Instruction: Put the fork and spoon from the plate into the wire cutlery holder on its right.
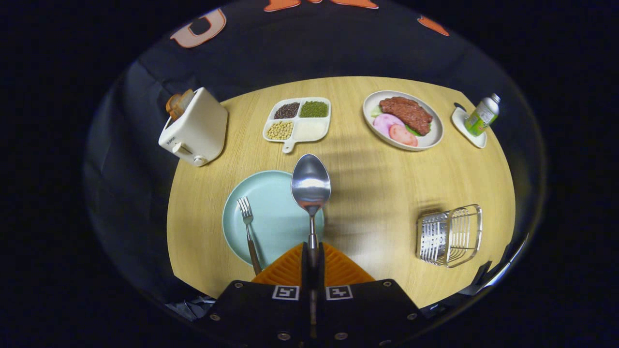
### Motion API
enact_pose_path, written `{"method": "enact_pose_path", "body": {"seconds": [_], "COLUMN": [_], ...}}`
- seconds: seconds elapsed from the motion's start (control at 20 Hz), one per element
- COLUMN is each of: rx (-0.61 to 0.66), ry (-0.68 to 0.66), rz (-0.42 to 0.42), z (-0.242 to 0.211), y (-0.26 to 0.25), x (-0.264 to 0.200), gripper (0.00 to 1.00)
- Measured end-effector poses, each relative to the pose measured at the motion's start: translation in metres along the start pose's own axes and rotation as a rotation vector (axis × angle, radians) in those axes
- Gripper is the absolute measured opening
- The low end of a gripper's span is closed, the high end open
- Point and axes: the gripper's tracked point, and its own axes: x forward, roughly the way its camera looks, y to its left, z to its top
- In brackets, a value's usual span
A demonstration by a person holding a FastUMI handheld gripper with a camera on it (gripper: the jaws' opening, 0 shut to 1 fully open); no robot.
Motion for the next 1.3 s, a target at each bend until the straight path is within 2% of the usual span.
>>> {"method": "enact_pose_path", "body": {"seconds": [0.1,0.25,0.4,0.65,1.1,1.3], "rx": [0.038,0.067,0.100,0.133,0.070,0.086], "ry": [-0.040,-0.082,-0.083,-0.022,0.098,0.086], "rz": [-0.013,-0.087,-0.158,-0.201,-0.213,-0.215], "z": [0.001,-0.003,-0.016,-0.043,-0.068,-0.060], "y": [-0.020,-0.068,-0.111,-0.157,-0.190,-0.194], "x": [-0.020,-0.042,-0.054,-0.049,-0.023,-0.019], "gripper": [0.06,0.06,0.06,0.06,0.06,0.09]}}
